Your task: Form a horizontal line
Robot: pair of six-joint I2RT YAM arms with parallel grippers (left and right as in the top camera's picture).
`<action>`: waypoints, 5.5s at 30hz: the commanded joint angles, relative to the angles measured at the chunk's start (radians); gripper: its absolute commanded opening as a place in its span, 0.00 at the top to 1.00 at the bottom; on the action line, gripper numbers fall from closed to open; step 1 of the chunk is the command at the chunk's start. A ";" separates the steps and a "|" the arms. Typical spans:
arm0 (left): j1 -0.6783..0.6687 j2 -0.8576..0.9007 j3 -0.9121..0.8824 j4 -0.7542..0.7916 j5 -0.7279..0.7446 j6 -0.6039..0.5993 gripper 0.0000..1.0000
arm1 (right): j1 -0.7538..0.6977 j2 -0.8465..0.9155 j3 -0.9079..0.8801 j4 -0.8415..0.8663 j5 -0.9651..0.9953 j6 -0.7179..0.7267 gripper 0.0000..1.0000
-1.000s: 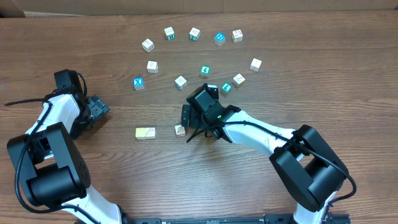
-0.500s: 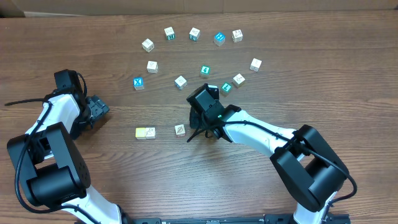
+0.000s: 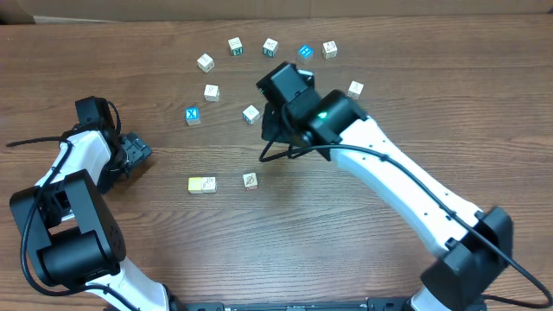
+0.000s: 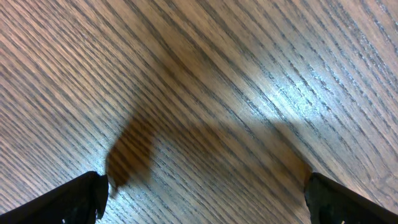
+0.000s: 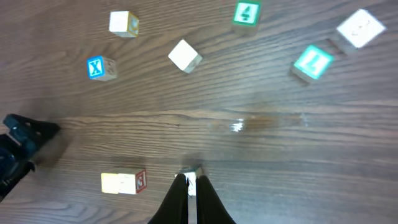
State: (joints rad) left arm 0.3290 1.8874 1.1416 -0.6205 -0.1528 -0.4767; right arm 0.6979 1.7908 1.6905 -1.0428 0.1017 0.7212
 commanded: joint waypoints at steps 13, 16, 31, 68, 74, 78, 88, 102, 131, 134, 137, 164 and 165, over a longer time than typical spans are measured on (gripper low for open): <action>-0.002 0.017 -0.006 -0.006 -0.006 -0.003 0.01 | -0.002 0.021 -0.202 0.137 0.000 0.016 0.96; -0.002 0.017 -0.006 -0.006 -0.006 -0.002 0.01 | -0.002 0.021 -0.265 0.207 0.000 0.016 0.96; -0.002 0.017 -0.006 -0.006 -0.006 -0.003 0.00 | 0.003 0.046 -0.459 0.447 -0.045 0.015 0.96; -0.002 0.017 -0.006 -0.006 -0.006 -0.003 0.00 | 0.132 0.198 -0.460 0.559 -0.092 0.124 0.96; -0.002 0.017 -0.006 -0.006 -0.006 -0.003 0.00 | 0.116 0.198 -0.460 0.560 -0.044 0.124 0.96; -0.002 0.017 -0.006 -0.007 -0.006 -0.003 0.00 | 0.114 0.198 -0.460 0.565 -0.061 0.124 0.96; -0.002 0.017 -0.006 -0.007 -0.006 -0.002 0.00 | 0.153 0.198 -0.460 0.604 -0.078 0.124 0.96; -0.002 0.017 -0.006 -0.006 -0.006 -0.002 0.00 | 0.169 0.198 -0.460 0.574 -0.082 0.274 0.96; -0.002 0.017 -0.006 -0.006 -0.006 -0.002 0.01 | 0.196 0.234 -0.460 0.646 -0.025 0.213 0.94; -0.002 0.017 -0.006 -0.006 -0.006 -0.002 0.01 | 0.194 0.234 -0.460 0.650 -0.026 0.213 0.96; -0.002 0.017 -0.006 -0.006 -0.006 -0.002 0.00 | 0.196 0.234 -0.460 0.649 -0.027 0.213 0.96; -0.002 0.017 -0.006 -0.006 -0.006 -0.003 0.00 | 0.197 0.234 -0.460 0.670 -0.025 0.213 0.96; -0.002 0.017 -0.006 -0.006 -0.006 -0.003 0.01 | 0.197 0.234 -0.460 0.666 -0.025 0.213 0.96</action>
State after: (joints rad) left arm 0.3290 1.8870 1.1416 -0.6205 -0.1528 -0.4767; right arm 0.8917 2.0190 1.2377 -0.3740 0.0601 0.9417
